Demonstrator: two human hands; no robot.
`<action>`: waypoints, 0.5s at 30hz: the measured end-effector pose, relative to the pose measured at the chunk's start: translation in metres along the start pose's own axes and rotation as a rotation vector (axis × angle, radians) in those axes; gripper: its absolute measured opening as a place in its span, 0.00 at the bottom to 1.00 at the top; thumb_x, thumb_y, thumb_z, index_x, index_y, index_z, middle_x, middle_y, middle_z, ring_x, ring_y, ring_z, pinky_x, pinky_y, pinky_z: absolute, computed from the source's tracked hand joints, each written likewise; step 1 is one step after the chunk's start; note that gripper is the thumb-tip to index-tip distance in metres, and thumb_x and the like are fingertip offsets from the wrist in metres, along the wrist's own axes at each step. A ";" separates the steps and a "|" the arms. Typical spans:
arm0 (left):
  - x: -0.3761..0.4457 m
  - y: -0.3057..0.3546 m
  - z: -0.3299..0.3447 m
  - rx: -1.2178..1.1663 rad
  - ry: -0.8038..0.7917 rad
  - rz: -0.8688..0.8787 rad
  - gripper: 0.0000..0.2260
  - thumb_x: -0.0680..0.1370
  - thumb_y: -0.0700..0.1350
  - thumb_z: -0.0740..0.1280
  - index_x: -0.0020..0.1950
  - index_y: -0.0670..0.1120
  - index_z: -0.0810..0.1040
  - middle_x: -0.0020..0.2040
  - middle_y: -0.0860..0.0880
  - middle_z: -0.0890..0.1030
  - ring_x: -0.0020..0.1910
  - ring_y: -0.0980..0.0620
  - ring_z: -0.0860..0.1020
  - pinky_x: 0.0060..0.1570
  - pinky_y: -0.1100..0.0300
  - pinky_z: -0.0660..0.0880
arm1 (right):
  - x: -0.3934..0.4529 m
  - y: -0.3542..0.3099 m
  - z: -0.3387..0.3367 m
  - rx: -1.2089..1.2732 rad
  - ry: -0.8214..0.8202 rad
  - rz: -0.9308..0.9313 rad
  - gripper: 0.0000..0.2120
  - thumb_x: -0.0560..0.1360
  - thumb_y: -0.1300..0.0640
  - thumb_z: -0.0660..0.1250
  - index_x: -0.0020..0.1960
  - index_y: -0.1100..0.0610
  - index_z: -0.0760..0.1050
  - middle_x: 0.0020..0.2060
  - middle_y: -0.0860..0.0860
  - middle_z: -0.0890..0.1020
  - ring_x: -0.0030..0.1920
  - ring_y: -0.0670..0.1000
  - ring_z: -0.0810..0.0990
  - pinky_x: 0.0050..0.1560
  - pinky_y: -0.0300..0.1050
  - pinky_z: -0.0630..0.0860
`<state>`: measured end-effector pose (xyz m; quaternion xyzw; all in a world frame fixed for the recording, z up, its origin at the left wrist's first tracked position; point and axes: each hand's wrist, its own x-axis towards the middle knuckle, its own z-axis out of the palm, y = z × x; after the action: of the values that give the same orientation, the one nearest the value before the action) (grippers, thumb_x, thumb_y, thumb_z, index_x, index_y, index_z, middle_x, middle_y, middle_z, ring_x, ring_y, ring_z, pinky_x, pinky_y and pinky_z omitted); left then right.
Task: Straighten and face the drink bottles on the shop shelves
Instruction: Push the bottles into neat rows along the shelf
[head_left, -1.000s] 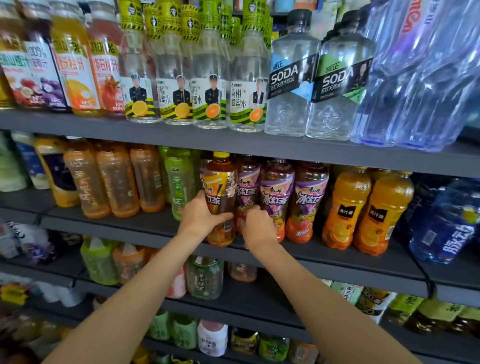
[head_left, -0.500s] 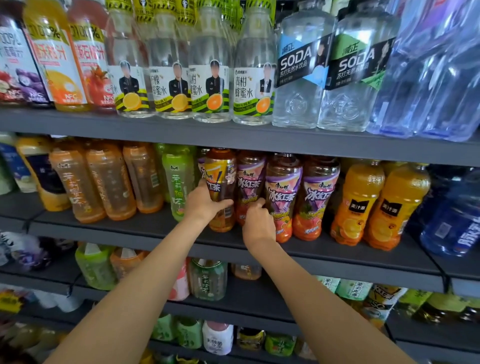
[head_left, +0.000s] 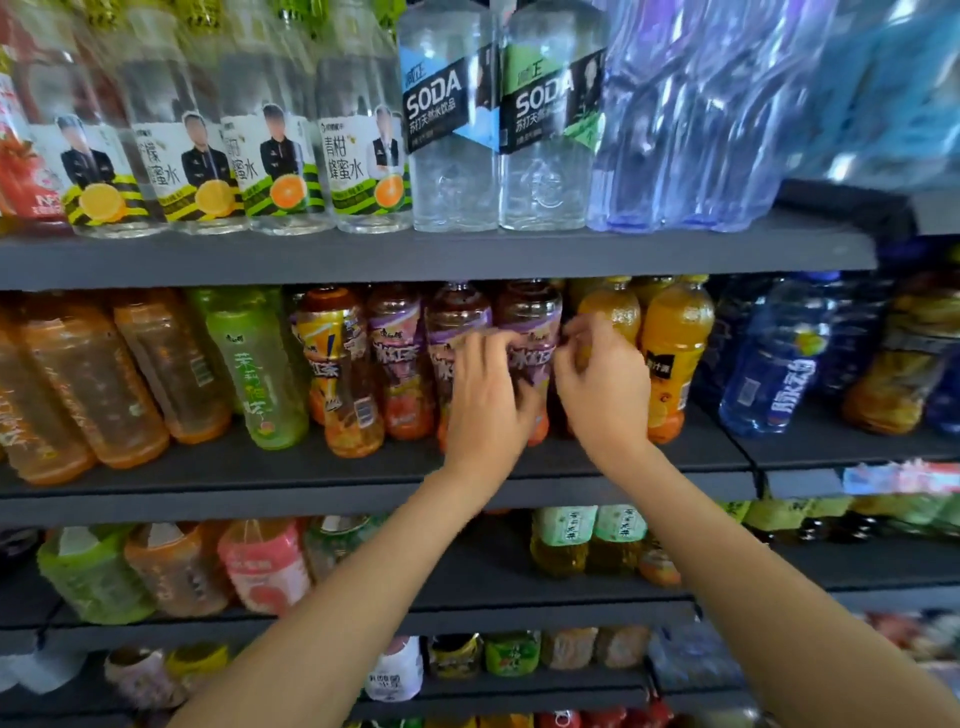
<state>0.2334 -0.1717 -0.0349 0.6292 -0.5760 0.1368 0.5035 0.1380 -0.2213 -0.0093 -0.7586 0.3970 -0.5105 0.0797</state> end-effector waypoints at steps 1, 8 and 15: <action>0.003 0.006 0.009 0.005 -0.063 -0.004 0.17 0.71 0.34 0.65 0.59 0.38 0.70 0.56 0.41 0.72 0.58 0.45 0.70 0.58 0.55 0.68 | 0.003 0.011 -0.009 -0.011 0.045 0.043 0.09 0.75 0.62 0.62 0.54 0.64 0.72 0.49 0.58 0.77 0.41 0.58 0.77 0.35 0.44 0.65; 0.013 0.034 0.071 -0.017 -0.315 -0.206 0.31 0.75 0.44 0.68 0.73 0.41 0.57 0.68 0.41 0.70 0.66 0.43 0.69 0.60 0.54 0.67 | 0.013 0.064 -0.044 0.009 0.078 0.147 0.13 0.73 0.67 0.61 0.58 0.66 0.68 0.55 0.60 0.72 0.47 0.59 0.73 0.37 0.38 0.59; 0.030 0.039 0.104 -0.106 -0.225 -0.580 0.24 0.72 0.48 0.72 0.64 0.43 0.68 0.61 0.44 0.75 0.60 0.44 0.75 0.52 0.56 0.70 | 0.009 0.098 -0.043 0.099 -0.133 0.064 0.18 0.74 0.60 0.66 0.62 0.62 0.66 0.57 0.55 0.73 0.42 0.52 0.74 0.38 0.38 0.61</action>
<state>0.1662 -0.2650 -0.0408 0.7514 -0.4310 -0.1133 0.4867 0.0522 -0.2808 -0.0341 -0.7730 0.3889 -0.4752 0.1596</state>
